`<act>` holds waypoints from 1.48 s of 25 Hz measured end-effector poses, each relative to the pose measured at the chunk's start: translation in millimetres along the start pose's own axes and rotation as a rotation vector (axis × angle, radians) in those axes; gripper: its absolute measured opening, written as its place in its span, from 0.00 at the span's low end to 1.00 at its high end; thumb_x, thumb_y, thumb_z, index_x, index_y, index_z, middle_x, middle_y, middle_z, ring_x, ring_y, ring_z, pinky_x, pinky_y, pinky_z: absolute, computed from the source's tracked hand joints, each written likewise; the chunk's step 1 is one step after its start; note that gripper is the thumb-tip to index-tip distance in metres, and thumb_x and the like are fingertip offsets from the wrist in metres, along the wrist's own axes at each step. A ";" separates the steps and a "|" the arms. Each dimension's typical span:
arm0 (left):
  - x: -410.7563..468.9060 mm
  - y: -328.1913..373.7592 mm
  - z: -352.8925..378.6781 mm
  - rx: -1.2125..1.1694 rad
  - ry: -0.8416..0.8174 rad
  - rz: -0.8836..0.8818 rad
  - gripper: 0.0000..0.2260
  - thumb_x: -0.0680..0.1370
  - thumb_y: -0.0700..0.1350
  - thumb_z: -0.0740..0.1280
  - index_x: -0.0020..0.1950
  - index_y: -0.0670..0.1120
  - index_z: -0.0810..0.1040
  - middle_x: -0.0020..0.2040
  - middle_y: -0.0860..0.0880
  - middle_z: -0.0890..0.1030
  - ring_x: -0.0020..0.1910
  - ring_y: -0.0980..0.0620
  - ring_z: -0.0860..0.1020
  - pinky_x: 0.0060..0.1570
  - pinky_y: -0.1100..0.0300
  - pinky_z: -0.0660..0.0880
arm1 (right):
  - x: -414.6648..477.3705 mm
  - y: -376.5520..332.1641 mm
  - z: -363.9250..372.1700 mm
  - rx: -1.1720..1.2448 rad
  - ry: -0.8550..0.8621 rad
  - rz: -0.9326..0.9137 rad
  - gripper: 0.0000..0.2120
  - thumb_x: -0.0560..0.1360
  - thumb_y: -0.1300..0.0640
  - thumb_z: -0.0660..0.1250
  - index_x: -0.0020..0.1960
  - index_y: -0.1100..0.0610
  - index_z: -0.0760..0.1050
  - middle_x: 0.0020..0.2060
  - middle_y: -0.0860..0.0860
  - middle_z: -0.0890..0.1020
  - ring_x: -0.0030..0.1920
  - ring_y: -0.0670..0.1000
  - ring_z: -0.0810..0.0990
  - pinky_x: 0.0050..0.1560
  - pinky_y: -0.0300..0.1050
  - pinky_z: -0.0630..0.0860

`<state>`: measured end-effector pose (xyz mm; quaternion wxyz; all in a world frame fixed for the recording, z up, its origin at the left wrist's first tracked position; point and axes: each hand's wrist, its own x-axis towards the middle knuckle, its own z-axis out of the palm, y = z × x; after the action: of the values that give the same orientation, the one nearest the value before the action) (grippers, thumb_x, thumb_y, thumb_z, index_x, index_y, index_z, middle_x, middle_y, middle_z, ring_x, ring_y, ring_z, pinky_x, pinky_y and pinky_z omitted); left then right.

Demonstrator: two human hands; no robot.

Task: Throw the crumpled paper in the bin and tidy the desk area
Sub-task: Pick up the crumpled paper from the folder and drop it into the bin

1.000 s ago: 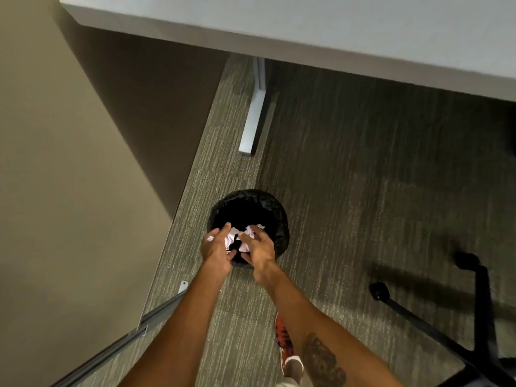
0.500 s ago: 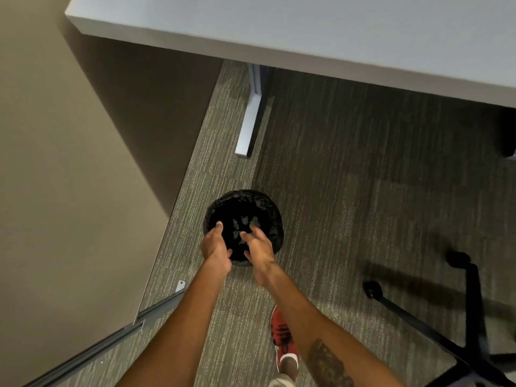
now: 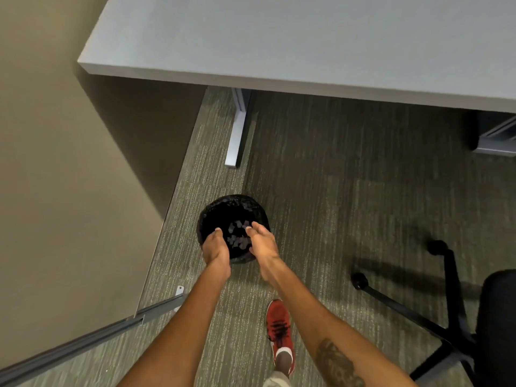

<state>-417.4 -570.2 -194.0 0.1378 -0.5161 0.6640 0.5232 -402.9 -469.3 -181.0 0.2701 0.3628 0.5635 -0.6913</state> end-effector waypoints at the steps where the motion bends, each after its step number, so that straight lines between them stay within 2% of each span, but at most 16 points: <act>1: -9.5 -3.4 0.7 0.057 0.001 0.064 0.18 0.83 0.52 0.59 0.67 0.43 0.77 0.64 0.41 0.79 0.62 0.39 0.76 0.60 0.51 0.73 | -7.5 -1.0 -8.5 -0.046 0.007 -0.032 0.23 0.81 0.50 0.62 0.75 0.50 0.66 0.73 0.48 0.71 0.70 0.49 0.71 0.73 0.50 0.66; 4: -37.8 -14.4 5.4 0.292 -0.039 0.287 0.18 0.84 0.51 0.57 0.70 0.44 0.75 0.69 0.43 0.76 0.67 0.41 0.74 0.65 0.47 0.70 | -32.2 -4.5 -37.5 -0.222 0.018 -0.134 0.24 0.83 0.48 0.58 0.78 0.49 0.62 0.76 0.48 0.66 0.75 0.52 0.64 0.75 0.50 0.61; 7: -67.7 -23.3 17.5 0.569 -0.033 0.495 0.21 0.84 0.50 0.57 0.74 0.42 0.70 0.76 0.42 0.66 0.77 0.41 0.60 0.74 0.44 0.59 | -56.8 -3.2 -67.8 -0.432 0.029 -0.296 0.26 0.84 0.48 0.55 0.80 0.48 0.55 0.79 0.49 0.58 0.79 0.51 0.55 0.78 0.52 0.55; 9: -95.9 -27.1 29.1 0.748 -0.011 0.643 0.22 0.85 0.50 0.56 0.76 0.42 0.67 0.79 0.42 0.62 0.79 0.41 0.53 0.77 0.44 0.50 | -73.6 -1.5 -92.5 -0.586 0.060 -0.433 0.27 0.84 0.49 0.55 0.81 0.49 0.52 0.80 0.50 0.53 0.80 0.50 0.48 0.78 0.50 0.50; 12: -135.9 -33.9 47.0 0.955 0.053 0.867 0.24 0.85 0.51 0.55 0.79 0.42 0.60 0.80 0.43 0.56 0.80 0.41 0.47 0.77 0.43 0.44 | -97.0 -1.5 -129.6 -0.754 0.150 -0.589 0.27 0.84 0.50 0.53 0.81 0.50 0.50 0.80 0.51 0.49 0.80 0.50 0.42 0.79 0.54 0.49; 17: -194.1 -47.0 80.3 1.153 0.139 1.118 0.27 0.84 0.55 0.50 0.81 0.45 0.49 0.82 0.45 0.48 0.80 0.40 0.44 0.75 0.39 0.41 | -126.8 -2.8 -190.8 -0.980 0.324 -0.732 0.26 0.85 0.48 0.50 0.81 0.50 0.49 0.80 0.51 0.45 0.79 0.52 0.38 0.78 0.54 0.41; 23: -248.8 -71.5 118.5 1.201 0.058 1.345 0.27 0.84 0.54 0.42 0.81 0.43 0.48 0.82 0.44 0.47 0.80 0.43 0.44 0.78 0.41 0.46 | -156.1 4.1 -268.0 -1.044 0.502 -0.738 0.27 0.85 0.48 0.48 0.81 0.50 0.45 0.80 0.51 0.43 0.79 0.53 0.37 0.78 0.56 0.40; 28: -297.0 -88.4 148.8 1.204 -0.060 1.487 0.27 0.84 0.53 0.41 0.81 0.43 0.47 0.81 0.45 0.45 0.80 0.44 0.42 0.78 0.43 0.44 | -181.0 12.9 -325.4 -1.024 0.620 -0.678 0.27 0.85 0.47 0.47 0.81 0.49 0.44 0.80 0.51 0.43 0.79 0.54 0.37 0.78 0.57 0.41; 37: -377.9 -133.4 208.2 1.217 -0.242 1.637 0.26 0.85 0.54 0.42 0.81 0.45 0.46 0.81 0.46 0.42 0.80 0.44 0.39 0.77 0.41 0.41 | -230.8 41.8 -417.0 -0.919 0.777 -0.554 0.27 0.85 0.45 0.46 0.81 0.48 0.42 0.80 0.50 0.41 0.79 0.53 0.36 0.78 0.58 0.41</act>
<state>-218.8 -180.7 -80.7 0.0431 0.3085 0.9469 0.0799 -151.7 -80.1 -61.8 -0.0132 0.2755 0.9299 -0.2435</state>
